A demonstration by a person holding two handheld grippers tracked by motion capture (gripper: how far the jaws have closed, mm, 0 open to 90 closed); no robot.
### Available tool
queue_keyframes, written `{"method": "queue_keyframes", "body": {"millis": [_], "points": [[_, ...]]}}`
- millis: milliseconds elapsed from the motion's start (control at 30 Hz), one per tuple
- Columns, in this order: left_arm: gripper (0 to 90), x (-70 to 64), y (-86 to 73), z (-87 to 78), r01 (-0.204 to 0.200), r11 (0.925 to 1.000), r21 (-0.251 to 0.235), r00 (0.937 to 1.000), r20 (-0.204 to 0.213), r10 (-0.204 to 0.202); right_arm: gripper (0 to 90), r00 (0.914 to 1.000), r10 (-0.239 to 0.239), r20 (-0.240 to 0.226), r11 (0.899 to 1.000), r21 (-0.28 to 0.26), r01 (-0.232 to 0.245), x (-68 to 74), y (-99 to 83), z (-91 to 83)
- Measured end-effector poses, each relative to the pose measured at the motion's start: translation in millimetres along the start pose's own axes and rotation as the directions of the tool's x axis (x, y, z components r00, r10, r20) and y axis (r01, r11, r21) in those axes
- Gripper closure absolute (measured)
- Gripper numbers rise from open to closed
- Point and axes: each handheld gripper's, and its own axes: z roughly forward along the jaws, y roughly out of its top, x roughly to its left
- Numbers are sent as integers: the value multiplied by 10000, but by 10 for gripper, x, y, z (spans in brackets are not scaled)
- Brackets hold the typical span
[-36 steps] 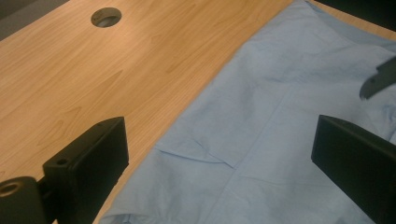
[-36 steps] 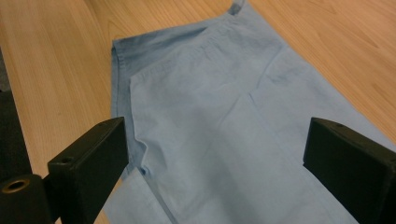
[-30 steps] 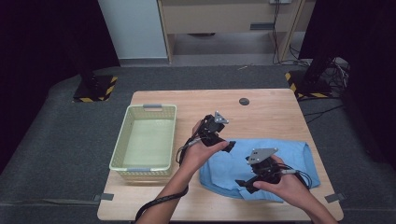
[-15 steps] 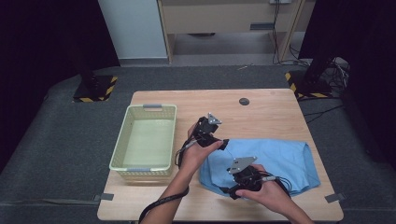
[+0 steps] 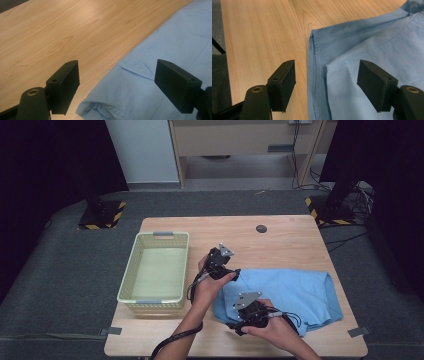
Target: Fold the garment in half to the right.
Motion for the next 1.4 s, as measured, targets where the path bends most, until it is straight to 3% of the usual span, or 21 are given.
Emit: {"method": "queue_keyframes", "body": {"millis": [433, 567, 933, 1067, 1167, 1400], "points": [[219, 98, -267, 216, 253, 9997, -24, 9990, -373, -253, 267, 9975, -116, 701, 9999, 99, 109, 61, 64, 345], [220, 110, -352, 257, 475, 9988, -118, 9980, -403, -479, 269, 9963, 12, 863, 10000, 76, -19, 76, 47, 389], [220, 175, -487, 360, 607, 9982, 19, 9966, -555, -605, 310, 9947, 522, 887, 9986, 19, -526, 17, 0, 353], [219, 192, -534, 412, 513, 9986, 113, 9972, -547, -506, 348, 9942, 592, 903, 9982, -8, -593, -1, -9, 340], [212, 225, -564, 435, 782, 9969, 33, 9963, -362, -780, 392, 9932, 645, 973, 9979, -111, -637, -17, -15, 336], [217, 244, -597, 432, 582, 9981, -190, 9981, -207, -586, 584, 9904, 656, 1220, 9978, -96, -649, -13, -2, 317]]}}
